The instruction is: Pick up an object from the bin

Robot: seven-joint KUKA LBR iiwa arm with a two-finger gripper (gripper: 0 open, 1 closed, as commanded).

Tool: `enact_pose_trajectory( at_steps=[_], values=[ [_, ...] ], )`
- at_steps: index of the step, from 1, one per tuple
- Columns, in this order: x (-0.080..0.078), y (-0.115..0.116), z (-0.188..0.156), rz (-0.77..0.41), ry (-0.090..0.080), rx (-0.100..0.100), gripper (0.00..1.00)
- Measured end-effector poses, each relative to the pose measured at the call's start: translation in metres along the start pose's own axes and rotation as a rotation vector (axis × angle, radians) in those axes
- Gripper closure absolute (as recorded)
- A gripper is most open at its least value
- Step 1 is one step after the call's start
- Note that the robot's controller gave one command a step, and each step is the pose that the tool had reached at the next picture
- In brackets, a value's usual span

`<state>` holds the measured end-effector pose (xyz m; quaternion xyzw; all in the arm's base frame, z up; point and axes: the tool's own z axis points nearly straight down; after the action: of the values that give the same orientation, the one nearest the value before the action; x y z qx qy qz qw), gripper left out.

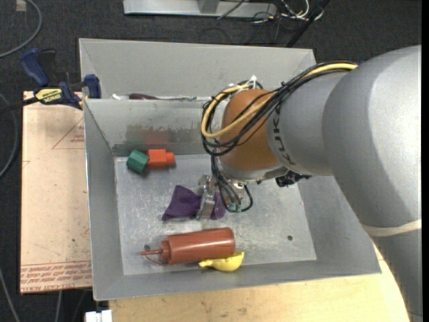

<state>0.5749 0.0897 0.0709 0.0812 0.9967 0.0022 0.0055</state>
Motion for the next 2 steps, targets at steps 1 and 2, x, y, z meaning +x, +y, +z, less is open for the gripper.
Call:
enact_pose_trajectory(
  at_steps=[1, 2],
  values=[
    [0.0, 0.0, 0.0, 0.0, 0.0, 0.0, 1.0],
    [0.0004, -0.0001, -0.0014, 0.0, 0.001, 0.0, 1.0]
  ],
)
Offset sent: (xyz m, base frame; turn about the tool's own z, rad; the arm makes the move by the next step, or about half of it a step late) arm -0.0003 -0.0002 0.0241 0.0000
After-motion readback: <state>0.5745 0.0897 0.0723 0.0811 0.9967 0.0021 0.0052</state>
